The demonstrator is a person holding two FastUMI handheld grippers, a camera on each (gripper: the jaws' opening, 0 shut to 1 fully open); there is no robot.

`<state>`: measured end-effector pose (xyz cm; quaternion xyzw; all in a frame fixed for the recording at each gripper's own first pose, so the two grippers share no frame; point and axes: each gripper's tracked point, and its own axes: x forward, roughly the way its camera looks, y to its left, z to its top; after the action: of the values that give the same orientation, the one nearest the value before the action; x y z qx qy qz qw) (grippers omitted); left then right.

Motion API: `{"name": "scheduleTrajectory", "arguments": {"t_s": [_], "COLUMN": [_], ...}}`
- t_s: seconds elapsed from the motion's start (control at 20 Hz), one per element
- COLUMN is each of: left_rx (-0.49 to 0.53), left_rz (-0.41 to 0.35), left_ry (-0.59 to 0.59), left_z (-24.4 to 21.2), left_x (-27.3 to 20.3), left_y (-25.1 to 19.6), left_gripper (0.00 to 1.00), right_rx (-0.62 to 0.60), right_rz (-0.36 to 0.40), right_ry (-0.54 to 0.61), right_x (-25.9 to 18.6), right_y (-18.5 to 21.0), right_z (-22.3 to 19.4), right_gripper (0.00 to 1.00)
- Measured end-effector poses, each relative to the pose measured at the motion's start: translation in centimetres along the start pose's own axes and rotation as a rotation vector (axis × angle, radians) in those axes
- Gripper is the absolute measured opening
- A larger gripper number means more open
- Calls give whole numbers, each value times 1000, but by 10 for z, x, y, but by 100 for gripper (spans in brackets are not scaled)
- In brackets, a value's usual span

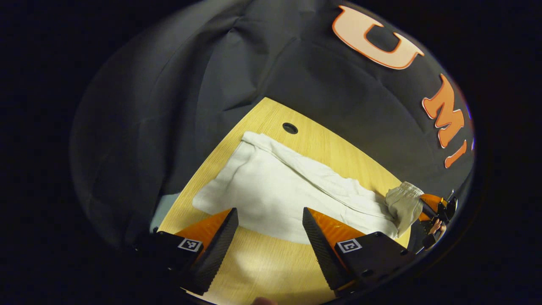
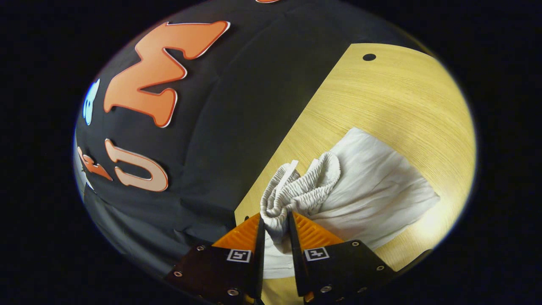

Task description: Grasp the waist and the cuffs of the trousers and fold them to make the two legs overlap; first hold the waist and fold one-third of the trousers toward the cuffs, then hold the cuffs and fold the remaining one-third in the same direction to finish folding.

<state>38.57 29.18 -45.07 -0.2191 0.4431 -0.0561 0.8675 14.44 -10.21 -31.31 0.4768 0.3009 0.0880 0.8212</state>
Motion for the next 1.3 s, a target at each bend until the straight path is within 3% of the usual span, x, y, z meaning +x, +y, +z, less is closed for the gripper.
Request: {"name": "scheduleTrajectory", "arguments": {"t_s": [0.1, 0.25, 0.8, 1.15, 1.25, 1.3], "left_rx": [-48, -130, -482, -501, -498, -495], "left_rz": [-11, -28, -79, -130, -141, -143], "left_ry": [14, 24, 51, -33, -58, -65], "left_z": [-6, -13, -31, -3, 5, 9], "left_x": [5, 7, 27, 62, 77, 85], "left_y": [7, 21, 57, 40, 33, 29], "left_gripper": [100, 96, 99, 92, 85, 77], "right_rx": [-36, -36, -133, -132, -122, -118], "right_rz": [-5, 46, -7, -33, -44, -50], "right_ry": [11, 38, 21, -12, -21, -27], "right_x": [-1, -10, -26, -46, -53, -56], "right_y": [-3, 12, -1, -14, -21, -25], "right_z": [-2, -1, 0, 19, 21, 22], "right_gripper": [38, 46, 74, 76, 76, 76]}}
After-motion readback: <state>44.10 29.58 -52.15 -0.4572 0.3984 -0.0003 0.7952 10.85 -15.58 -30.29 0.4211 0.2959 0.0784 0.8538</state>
